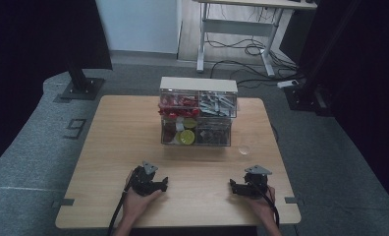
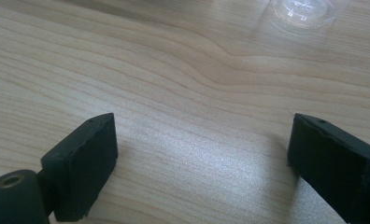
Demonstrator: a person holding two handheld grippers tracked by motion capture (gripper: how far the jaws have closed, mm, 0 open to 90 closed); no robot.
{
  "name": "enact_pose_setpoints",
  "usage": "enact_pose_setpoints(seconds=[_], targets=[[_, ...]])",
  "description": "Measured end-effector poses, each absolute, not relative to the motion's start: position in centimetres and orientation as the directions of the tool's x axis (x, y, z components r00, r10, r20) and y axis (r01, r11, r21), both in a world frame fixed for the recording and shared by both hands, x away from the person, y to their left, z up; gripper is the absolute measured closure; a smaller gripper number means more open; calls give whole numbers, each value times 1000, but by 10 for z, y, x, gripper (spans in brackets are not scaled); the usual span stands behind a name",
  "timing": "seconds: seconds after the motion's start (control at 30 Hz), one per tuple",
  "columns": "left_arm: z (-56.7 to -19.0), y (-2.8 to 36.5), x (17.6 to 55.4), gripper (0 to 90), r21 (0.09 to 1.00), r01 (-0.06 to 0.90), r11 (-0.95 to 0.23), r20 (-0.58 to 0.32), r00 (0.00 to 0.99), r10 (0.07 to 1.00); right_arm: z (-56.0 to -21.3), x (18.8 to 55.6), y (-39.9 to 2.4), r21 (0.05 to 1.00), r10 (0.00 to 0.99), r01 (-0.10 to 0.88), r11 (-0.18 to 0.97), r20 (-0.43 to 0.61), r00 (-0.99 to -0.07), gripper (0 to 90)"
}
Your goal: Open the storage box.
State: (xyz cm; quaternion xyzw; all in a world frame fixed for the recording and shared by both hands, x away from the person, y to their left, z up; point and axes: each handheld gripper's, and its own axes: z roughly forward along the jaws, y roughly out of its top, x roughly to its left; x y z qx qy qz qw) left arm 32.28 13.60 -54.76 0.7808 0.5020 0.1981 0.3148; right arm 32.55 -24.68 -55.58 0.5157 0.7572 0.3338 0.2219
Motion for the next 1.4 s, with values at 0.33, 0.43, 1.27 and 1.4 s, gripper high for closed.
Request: enact_pose_setpoints(seconds=[0.33, 0.43, 1.27, 1.4], targets=[[-544, 140, 319, 205, 693, 662, -287, -2, 399, 917, -555, 324, -248, 740, 926, 625, 248, 9, -378, 132], [-542, 142, 317, 206, 699, 658, -279, -2, 393, 920, -555, 323, -248, 740, 926, 625, 248, 9, -378, 134], [-512, 164, 302, 326, 776, 616, -131, -112, 339, 934, -555, 322, -250, 744, 925, 621, 247, 10, -379, 164], [-503, 165, 301, 338, 802, 585, -119, -107, 336, 936, -555, 321, -251, 746, 926, 619, 245, 10, -378, 181]])
